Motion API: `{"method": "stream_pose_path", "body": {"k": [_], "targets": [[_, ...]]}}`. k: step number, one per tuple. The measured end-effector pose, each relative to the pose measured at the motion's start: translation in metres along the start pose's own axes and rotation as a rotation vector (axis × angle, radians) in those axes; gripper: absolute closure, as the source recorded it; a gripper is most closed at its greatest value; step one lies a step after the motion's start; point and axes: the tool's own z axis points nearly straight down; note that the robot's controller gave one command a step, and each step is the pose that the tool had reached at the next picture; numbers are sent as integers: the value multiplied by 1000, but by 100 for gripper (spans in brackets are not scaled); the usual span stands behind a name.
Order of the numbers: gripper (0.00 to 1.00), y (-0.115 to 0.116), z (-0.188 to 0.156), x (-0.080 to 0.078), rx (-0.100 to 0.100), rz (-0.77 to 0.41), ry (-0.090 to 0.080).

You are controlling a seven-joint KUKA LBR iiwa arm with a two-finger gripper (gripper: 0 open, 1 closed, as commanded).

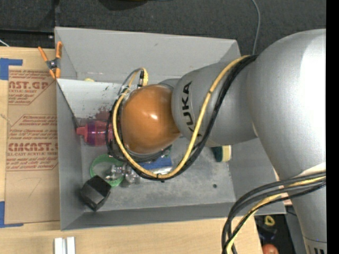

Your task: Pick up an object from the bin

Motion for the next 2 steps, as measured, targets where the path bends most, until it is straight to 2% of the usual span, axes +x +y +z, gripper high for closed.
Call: {"method": "stream_pose_path", "body": {"k": [1,2], "targets": [[100,35,-63,-18,3,-252,-5],[100,4,-12,12,-4,-61,0]]}}
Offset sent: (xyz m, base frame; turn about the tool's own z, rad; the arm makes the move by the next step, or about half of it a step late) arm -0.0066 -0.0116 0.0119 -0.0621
